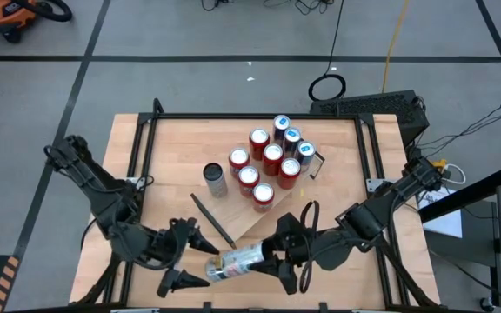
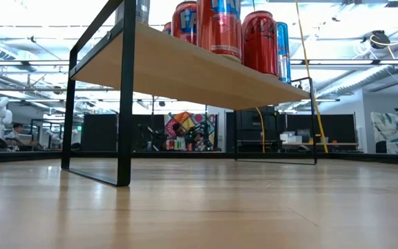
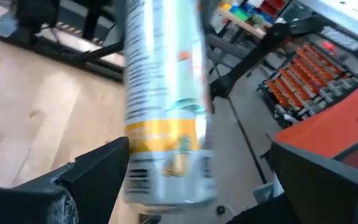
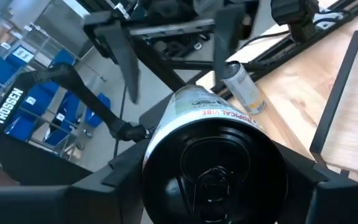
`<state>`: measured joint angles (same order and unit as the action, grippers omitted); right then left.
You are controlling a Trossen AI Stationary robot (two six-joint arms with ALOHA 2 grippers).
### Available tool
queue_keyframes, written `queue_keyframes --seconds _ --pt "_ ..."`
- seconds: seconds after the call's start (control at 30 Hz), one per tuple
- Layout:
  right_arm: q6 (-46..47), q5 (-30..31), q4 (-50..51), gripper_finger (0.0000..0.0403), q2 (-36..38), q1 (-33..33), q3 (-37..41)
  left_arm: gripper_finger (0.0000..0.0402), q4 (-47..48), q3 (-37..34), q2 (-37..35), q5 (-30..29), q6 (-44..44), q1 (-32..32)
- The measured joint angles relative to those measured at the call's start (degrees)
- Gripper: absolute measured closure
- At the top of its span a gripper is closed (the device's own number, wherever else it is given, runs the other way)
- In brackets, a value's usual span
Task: Place canned beverage on shelf
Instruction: Put the right white soda can on the shelf
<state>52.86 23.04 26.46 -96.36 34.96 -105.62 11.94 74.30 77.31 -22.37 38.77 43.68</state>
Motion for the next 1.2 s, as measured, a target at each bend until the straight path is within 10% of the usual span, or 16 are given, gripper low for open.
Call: queue_keyframes --seconds 0.63,1.2 --pt "-2.04 -0.17 -2.03 0.0171 0.00 -3.09 0.04 0.0014 6.68 0.00 1.35 4.52 7.31 -4.35" --pt "-2.67 -0.48 -1.77 0.0171 0.00 -3.04 0.04 0.0103 6.64 0.00 1.35 5.99 10.45 -4.35"
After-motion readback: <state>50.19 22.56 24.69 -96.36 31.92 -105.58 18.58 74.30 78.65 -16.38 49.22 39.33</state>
